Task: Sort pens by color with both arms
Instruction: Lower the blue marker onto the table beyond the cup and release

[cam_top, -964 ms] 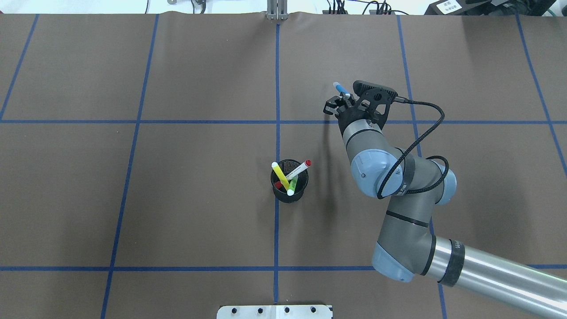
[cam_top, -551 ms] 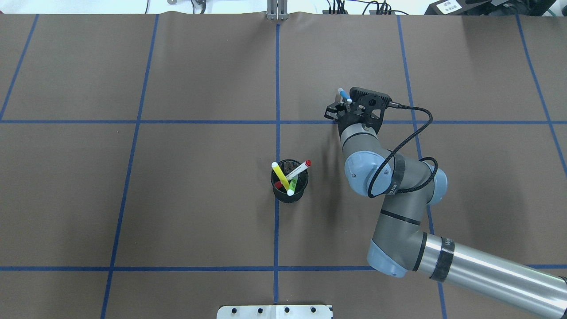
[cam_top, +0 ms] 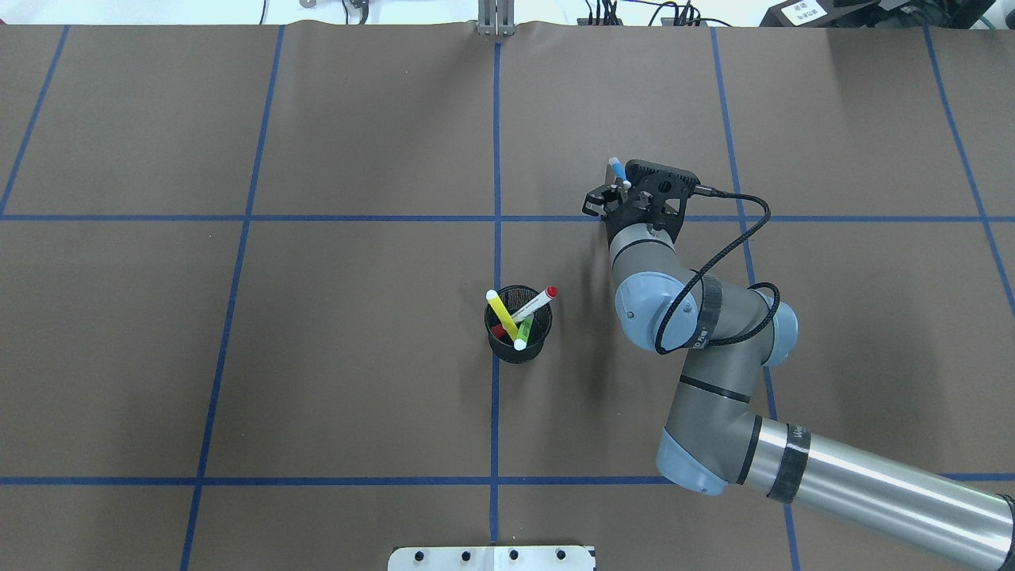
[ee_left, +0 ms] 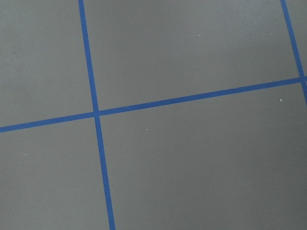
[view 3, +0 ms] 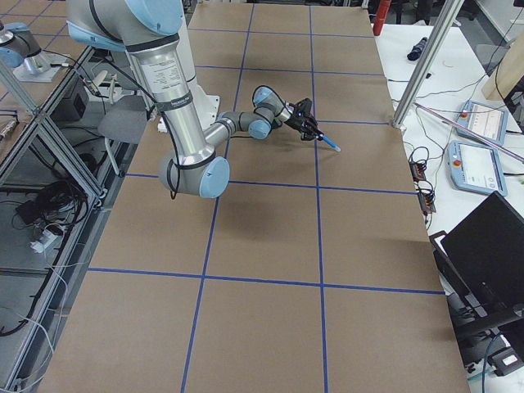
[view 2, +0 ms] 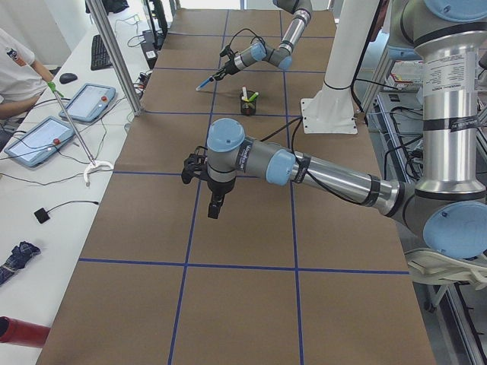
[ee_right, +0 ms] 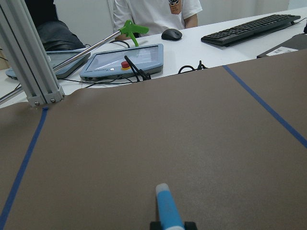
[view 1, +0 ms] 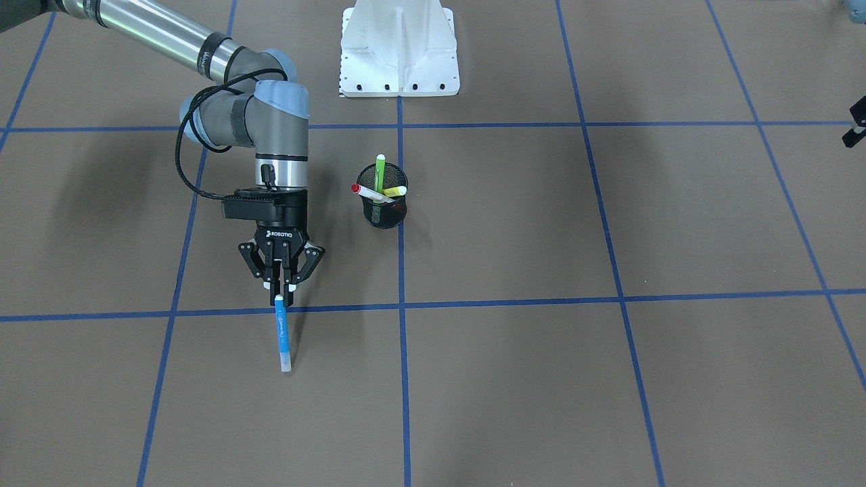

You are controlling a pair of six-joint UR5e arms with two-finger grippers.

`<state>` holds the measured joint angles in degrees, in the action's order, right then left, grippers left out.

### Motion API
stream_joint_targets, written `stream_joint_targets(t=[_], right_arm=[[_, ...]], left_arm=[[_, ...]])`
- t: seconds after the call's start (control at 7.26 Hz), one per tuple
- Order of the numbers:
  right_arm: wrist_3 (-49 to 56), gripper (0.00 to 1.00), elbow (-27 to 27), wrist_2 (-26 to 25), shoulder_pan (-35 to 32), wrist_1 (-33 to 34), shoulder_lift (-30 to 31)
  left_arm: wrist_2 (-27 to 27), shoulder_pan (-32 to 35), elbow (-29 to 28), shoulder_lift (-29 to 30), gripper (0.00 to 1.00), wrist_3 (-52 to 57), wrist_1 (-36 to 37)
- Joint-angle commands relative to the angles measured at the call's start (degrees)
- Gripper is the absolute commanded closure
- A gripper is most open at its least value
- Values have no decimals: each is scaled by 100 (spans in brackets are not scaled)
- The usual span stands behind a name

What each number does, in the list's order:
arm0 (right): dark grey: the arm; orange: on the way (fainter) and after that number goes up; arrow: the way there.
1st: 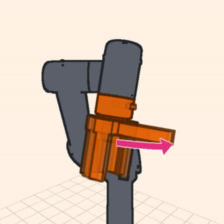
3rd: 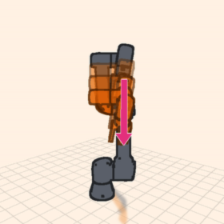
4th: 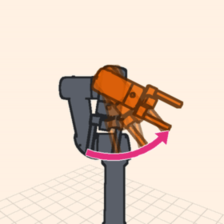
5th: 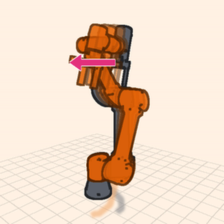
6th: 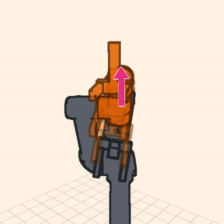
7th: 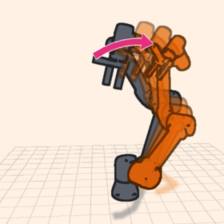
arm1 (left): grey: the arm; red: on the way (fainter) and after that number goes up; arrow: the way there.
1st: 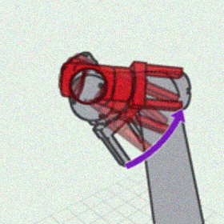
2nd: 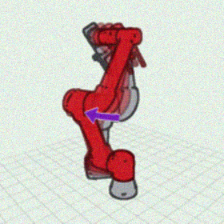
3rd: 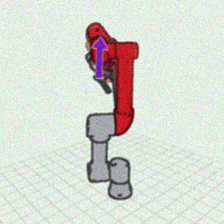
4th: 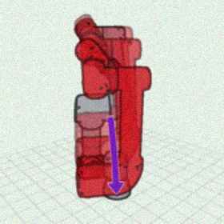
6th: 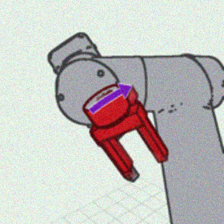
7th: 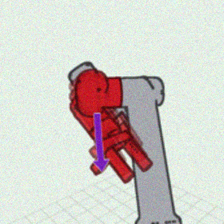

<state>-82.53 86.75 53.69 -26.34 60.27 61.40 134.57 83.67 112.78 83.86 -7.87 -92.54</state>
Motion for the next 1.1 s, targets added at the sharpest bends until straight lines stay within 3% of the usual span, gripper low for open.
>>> stream_joint_targets(t=[0.0,0.14,0.28,0.41,0.55,0.69,0.96], right_arm=[[0,68,17,-16,6,-24,-41],[0,70,9,-25,23,-24,-49],[17,59,96,-17,24,-24,-49],[70,42,427,44,-11,10,46],[79,27,709,350,-90,11,91],[79,2,1138,953,-308,28,361],[96,2,1808,2393,-931,20,968]], left_arm=[[-1,0,16,8,0,-4,-1],[-1,0,16,8,0,-4,-1],[-1,0,16,8,0,-4,-1],[-1,0,25,25,0,-99,-1],[8,-9,17,217,0,-649,7],[-1,-261,25,401,0,-1324,8],[-18,-937,34,937,1,-2634,8]])
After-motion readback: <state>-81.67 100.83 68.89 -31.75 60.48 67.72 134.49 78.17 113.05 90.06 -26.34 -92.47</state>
